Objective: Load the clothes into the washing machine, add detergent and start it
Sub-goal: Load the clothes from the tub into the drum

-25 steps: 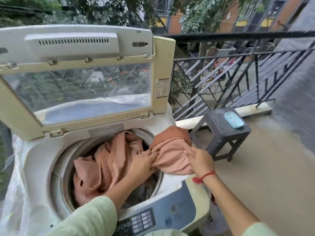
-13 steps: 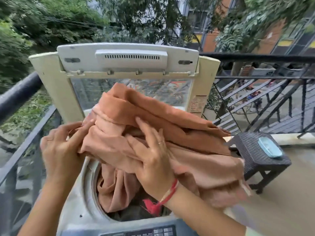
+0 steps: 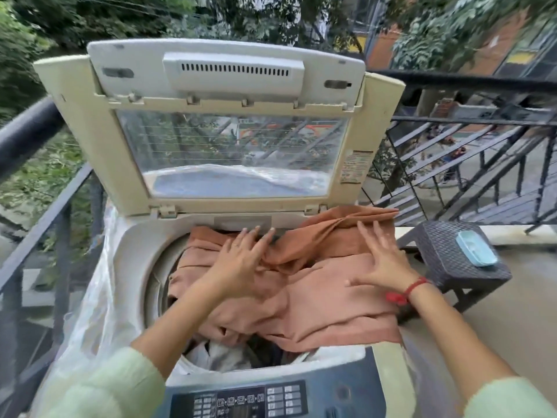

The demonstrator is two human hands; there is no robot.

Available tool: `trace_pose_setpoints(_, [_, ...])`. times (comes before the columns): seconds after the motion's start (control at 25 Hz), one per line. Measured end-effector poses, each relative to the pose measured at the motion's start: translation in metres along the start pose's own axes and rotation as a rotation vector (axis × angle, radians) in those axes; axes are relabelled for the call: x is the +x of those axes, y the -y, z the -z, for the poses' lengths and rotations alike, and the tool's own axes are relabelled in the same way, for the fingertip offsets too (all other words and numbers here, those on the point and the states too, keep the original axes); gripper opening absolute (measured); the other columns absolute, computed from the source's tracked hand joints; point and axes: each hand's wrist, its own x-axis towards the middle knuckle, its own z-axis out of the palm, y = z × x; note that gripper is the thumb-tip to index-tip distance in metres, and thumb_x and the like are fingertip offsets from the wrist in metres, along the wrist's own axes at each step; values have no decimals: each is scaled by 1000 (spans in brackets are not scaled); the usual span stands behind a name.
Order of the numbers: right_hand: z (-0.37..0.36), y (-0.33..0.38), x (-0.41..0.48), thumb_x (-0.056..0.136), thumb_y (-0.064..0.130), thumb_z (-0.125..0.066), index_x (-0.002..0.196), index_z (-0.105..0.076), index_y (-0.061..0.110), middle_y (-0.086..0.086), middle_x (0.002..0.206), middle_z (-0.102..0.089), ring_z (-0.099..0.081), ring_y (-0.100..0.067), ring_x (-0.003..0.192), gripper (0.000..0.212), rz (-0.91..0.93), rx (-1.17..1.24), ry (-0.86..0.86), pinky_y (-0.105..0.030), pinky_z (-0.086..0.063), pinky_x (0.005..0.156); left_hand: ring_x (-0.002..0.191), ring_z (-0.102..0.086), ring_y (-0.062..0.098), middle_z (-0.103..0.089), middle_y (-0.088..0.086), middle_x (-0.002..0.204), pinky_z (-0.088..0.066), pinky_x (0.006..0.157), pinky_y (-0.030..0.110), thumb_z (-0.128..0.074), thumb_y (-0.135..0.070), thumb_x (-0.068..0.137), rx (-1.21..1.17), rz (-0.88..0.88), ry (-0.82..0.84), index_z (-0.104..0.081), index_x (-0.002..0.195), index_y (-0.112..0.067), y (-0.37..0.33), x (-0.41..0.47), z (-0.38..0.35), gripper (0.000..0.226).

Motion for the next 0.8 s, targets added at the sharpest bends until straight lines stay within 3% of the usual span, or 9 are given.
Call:
trace_pose_setpoints(0.08, [-8, -32, 1, 52, 49, -86, 140, 23, 37, -5, 157, 16, 2, -25, 146, 141, -51, 81, 138, -38, -13, 118, 146, 5, 28, 18, 6, 158, -12, 116, 56, -85, -49, 51, -93, -110, 124, 42, 131, -40, -49, 32, -32, 151])
trace_pose_setpoints(0.16, [-19, -39, -1, 60, 34, -85, 147, 13, 28, -7, 158, -3, -13, -21, 145, 131, 18, 235, 160, -23, -19, 112, 146, -9, 30, 14, 9, 158, -25, 115, 48, -86, -32, 53, -182, -201, 168, 33, 140, -33, -83, 51, -65, 147])
trace_pose_setpoints(0.28, [-43, -36, -7, 72, 28, -76, 147, -21, 29, -6, 143, -38, -47, -27, 125, 93, -22, 276, -41, -30, -39, 103, 135, -37, 30, -18, 9, 156, -40, 97, 27, -72, -14, 63, -415, -216, 64, 20, 143, -40, -94, 54, -102, 124])
trace_pose_setpoints(0.4, [-57, -20, -29, 80, 21, -63, 123, -53, 31, -3, 120, -55, -58, -32, 104, 46, -109, 110, -342, -38, -45, 90, 103, -60, 36, -60, 15, 124, -42, 75, 32, -63, -22, 75, -404, -84, -90, 5, 149, -32, -93, 55, -110, 102])
trace_pose_setpoints(0.52, [-50, 9, -60, 81, 22, -53, 103, -61, 32, 3, 108, -60, -56, -31, 94, 25, -150, -82, -491, -37, -41, 79, 86, -65, 38, -69, 12, 96, -46, 64, 37, -67, -30, 77, -524, 26, -303, -26, 138, -13, -100, 53, -83, 75])
trace_pose_setpoints(0.6, [-22, 39, -78, 76, 22, -45, 103, -64, 32, 3, 104, -64, -58, -31, 88, 34, -9, 4, -663, -38, -45, 75, 85, -65, 32, -69, 7, 95, -51, 69, 37, -71, -31, 73, -729, 31, -424, -36, 135, -14, -102, 42, -49, 74])
trace_pose_setpoints(0.68, [10, 81, -85, 71, 22, -41, 105, -66, 27, -1, 102, -65, -61, -29, 85, 42, 225, 135, -895, -38, -48, 71, 86, -61, 19, -65, 3, 99, -49, 76, 26, -70, -32, 68, -884, -64, -651, -47, 130, -12, -85, 27, -10, 68])
trace_pose_setpoints(0.72, [24, 105, -85, 71, 19, -43, 107, -65, 26, -2, 106, -62, -60, -27, 87, 42, 338, 203, -966, -35, -48, 72, 86, -59, 17, -63, 2, 99, -47, 75, 22, -70, -30, 69, -872, -102, -789, -52, 124, -13, -69, 18, 9, 61])
trace_pose_setpoints(0.8, [32, 148, -80, 72, 13, -52, 111, -61, 27, -3, 117, -47, -56, -22, 92, 42, 503, 314, -999, -28, -46, 75, 76, -54, 20, -55, -3, 90, -45, 63, 33, -69, -29, 71, -638, -54, -1008, -56, 108, -18, -26, -5, 43, 41])
